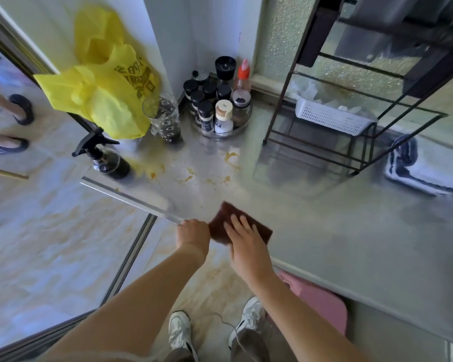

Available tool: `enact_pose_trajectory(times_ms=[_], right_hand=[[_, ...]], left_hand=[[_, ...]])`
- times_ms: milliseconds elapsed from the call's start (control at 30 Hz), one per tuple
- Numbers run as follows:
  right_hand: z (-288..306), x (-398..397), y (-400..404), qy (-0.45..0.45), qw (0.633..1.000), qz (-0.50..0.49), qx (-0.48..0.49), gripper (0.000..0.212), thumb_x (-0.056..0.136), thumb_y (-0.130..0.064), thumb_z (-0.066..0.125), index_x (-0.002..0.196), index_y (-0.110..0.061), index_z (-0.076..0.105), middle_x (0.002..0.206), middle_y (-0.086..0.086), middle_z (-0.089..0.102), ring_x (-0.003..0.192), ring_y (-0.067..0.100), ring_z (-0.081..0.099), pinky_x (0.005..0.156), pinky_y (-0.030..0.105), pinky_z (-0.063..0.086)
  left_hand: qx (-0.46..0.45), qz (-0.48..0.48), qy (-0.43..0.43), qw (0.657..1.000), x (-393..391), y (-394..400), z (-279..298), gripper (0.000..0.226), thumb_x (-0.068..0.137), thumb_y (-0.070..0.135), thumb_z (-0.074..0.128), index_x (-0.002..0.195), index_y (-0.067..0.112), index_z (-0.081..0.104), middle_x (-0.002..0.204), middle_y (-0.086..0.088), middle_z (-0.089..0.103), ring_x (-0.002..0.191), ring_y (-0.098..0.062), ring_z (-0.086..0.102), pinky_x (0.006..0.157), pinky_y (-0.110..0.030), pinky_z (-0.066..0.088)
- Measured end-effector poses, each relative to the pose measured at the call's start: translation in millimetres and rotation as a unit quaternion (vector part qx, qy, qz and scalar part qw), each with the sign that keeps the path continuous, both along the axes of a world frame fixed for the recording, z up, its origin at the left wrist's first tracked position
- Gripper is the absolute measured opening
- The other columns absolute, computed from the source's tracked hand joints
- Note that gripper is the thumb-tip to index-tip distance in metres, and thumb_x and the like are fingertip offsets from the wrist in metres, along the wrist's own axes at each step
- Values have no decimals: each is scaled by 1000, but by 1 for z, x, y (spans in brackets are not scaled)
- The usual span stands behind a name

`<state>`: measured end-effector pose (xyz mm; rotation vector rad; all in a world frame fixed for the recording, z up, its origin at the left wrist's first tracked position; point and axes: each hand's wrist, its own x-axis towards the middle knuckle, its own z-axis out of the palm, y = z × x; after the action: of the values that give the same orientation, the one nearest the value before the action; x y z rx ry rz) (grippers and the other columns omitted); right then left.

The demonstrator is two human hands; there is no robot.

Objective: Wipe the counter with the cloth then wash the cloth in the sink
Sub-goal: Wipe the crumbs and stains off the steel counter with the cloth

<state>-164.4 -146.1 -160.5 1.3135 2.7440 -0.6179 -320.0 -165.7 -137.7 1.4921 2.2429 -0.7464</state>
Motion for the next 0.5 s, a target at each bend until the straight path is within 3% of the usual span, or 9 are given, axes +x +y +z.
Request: enact_pose_trajectory(times_ms=[133, 267, 367, 500], right_hand=[[-10, 37, -17, 21, 1000, -1, -3, 74, 74, -2, 79, 143, -19, 57, 150, 9, 53, 138, 31, 51, 109, 51, 47], [-18, -27, 46, 19, 999, -37, 19, 68, 92, -3, 58, 155, -22, 40, 164, 7, 33, 152, 31, 29, 121, 50, 28], [-17, -51, 70, 7, 998, -57, 4, 67, 93, 3, 51, 155, -19, 39, 164, 9, 31, 153, 33, 24, 122, 52, 23], [-16, -6, 16, 27, 999, -13, 26, 70, 82, 1, 66, 147, -21, 52, 156, 8, 46, 145, 32, 42, 116, 49, 38]], left_hand=[[-14, -18, 2, 1000, -1, 8, -3, 31, 94, 11, 55, 122, 19, 65, 119, -1, 66, 112, -23, 63, 87, -31, 50], [-10, -43, 2, 999, -5, 13, -9, 29, 96, 9, 52, 119, 19, 67, 117, -1, 67, 109, -23, 65, 85, -32, 51], [-6, -43, 4, 999, -6, 13, -8, 26, 98, 13, 52, 119, 19, 68, 118, -1, 67, 109, -22, 66, 85, -31, 51], [-12, -37, -2, 999, -9, 11, -6, 29, 97, 9, 50, 118, 18, 68, 118, -3, 67, 109, -24, 66, 86, -33, 52]])
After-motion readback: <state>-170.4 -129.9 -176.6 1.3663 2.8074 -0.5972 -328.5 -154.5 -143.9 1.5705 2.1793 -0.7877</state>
